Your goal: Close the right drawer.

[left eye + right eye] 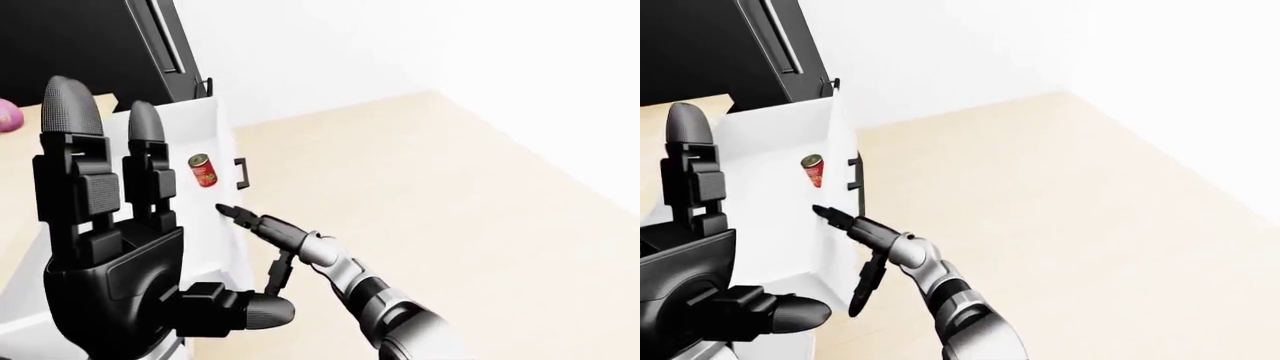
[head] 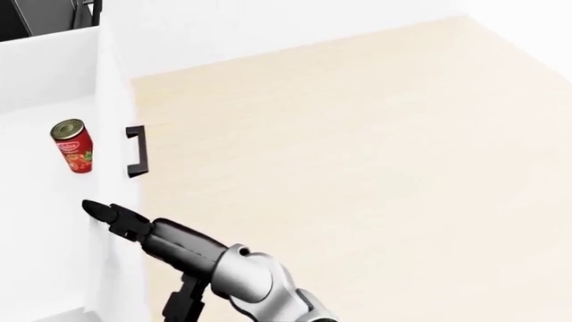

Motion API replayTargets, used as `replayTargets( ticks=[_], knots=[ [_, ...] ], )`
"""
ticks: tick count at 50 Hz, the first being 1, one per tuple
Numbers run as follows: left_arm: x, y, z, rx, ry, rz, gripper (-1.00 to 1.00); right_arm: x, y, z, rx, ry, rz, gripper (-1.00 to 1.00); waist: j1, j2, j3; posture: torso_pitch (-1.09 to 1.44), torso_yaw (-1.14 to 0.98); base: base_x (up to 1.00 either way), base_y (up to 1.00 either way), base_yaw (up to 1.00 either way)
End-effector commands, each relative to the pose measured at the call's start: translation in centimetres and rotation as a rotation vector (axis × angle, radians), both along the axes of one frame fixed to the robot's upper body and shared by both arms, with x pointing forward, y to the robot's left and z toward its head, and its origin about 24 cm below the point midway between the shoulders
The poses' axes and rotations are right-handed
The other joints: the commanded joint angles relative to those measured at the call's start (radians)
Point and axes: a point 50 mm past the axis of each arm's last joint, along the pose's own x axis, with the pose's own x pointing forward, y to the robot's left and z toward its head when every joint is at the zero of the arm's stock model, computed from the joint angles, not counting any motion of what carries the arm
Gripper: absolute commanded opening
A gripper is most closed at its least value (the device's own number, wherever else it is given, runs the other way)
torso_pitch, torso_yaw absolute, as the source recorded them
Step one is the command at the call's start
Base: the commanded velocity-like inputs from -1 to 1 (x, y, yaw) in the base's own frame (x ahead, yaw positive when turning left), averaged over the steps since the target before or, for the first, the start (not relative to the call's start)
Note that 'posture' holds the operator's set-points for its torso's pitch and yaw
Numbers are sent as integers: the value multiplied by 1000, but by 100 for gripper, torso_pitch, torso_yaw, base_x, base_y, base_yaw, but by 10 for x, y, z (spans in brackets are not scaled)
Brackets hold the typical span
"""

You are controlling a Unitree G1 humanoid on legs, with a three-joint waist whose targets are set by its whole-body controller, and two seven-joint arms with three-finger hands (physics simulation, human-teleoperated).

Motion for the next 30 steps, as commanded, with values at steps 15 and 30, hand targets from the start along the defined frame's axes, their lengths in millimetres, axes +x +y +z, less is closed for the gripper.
replayTargets(
  ticks=[15, 30],
  knots=[
    [-7, 1, 10, -7, -61, 0, 100, -20, 24, -11, -145, 37, 159, 100, 9, 3, -8, 0, 0, 0, 0, 0],
    [-6, 2, 10, -10, -57, 0, 100, -25, 30, -15, -198, 59, 188, 100, 12, 7, -10, 0, 0, 0, 0, 0]
  ],
)
